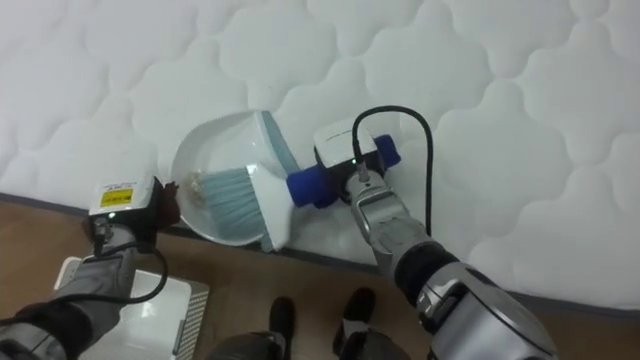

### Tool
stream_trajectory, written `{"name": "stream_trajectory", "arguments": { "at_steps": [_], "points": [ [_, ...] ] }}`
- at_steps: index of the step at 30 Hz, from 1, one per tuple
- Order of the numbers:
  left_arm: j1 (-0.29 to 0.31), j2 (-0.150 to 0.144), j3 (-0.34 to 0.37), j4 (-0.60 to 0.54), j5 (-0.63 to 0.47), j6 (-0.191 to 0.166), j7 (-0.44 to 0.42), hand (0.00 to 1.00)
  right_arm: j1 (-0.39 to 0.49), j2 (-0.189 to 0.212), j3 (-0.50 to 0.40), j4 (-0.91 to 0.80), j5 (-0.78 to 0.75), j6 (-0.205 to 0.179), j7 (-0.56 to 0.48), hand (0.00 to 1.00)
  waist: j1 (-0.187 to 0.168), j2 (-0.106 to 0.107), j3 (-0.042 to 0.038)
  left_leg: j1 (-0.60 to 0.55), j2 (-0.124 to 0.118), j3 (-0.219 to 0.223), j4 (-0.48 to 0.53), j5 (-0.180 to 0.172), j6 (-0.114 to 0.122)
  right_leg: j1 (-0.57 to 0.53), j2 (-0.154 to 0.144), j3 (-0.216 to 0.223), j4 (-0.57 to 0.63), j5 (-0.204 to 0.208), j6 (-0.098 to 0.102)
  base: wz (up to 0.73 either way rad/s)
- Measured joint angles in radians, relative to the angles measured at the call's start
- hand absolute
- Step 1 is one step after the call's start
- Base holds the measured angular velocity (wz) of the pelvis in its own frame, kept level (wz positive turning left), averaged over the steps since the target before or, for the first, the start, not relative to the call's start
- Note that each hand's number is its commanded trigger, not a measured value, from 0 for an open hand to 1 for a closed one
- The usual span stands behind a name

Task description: Clean bed

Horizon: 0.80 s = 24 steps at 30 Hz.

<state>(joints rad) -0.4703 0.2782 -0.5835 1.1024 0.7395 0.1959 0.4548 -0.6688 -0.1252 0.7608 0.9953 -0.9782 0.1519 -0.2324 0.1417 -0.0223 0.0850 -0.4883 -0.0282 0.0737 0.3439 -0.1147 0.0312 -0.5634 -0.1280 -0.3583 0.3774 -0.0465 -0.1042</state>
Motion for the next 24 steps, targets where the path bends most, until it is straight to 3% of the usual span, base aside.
{"name": "stream_trajectory", "arguments": {
  "at_steps": [6, 13, 19, 21, 24],
  "points": [
    [0.021, -0.004, 0.011, 0.000, 0.015, -0.001, 0.026, 1.00, 0.000, -0.003, -0.006, -0.013, -0.002, -0.012, 0.027, 1.00, 0.001, -0.001, -0.0006, 0.001, -0.002, 0.003, 0.000, -0.001, 0.003, -0.001, -0.003, 0.002, 0.001, 0.000, 0.002, 0.00],
    [0.043, -0.014, 0.047, -0.001, 0.017, -0.026, 0.036, 1.00, 0.023, -0.009, -0.040, -0.019, 0.015, -0.060, 0.025, 1.00, 0.001, -0.002, -0.0013, 0.023, -0.002, 0.007, 0.000, -0.001, 0.004, 0.009, -0.011, 0.013, 0.021, -0.007, 0.006, -0.01],
    [0.055, -0.016, 0.071, -0.008, 0.019, -0.060, 0.040, 1.00, 0.062, -0.063, -0.123, -0.036, 0.071, -0.104, 0.014, 1.00, -0.003, -0.003, -0.0032, 0.045, -0.002, 0.006, 0.001, -0.004, 0.009, 0.037, -0.012, 0.015, 0.020, -0.011, 0.012, 0.06],
    [0.071, -0.016, 0.074, -0.010, 0.017, -0.066, 0.047, 1.00, 0.077, -0.076, -0.149, -0.038, 0.082, -0.111, 0.005, 1.00, -0.008, -0.002, -0.0055, 0.064, -0.003, 0.006, 0.000, -0.005, 0.011, 0.055, -0.012, 0.016, 0.018, -0.012, 0.014, -0.02],
    [0.116, -0.016, 0.080, -0.022, 0.019, -0.078, 0.065, 1.00, 0.131, -0.113, -0.178, -0.086, 0.115, -0.123, -0.011, 1.00, -0.026, -0.001, -0.0188, 0.096, -0.003, 0.008, -0.002, -0.009, 0.017, 0.085, -0.008, 0.038, 0.019, -0.017, 0.023, -0.03]
  ]
}}
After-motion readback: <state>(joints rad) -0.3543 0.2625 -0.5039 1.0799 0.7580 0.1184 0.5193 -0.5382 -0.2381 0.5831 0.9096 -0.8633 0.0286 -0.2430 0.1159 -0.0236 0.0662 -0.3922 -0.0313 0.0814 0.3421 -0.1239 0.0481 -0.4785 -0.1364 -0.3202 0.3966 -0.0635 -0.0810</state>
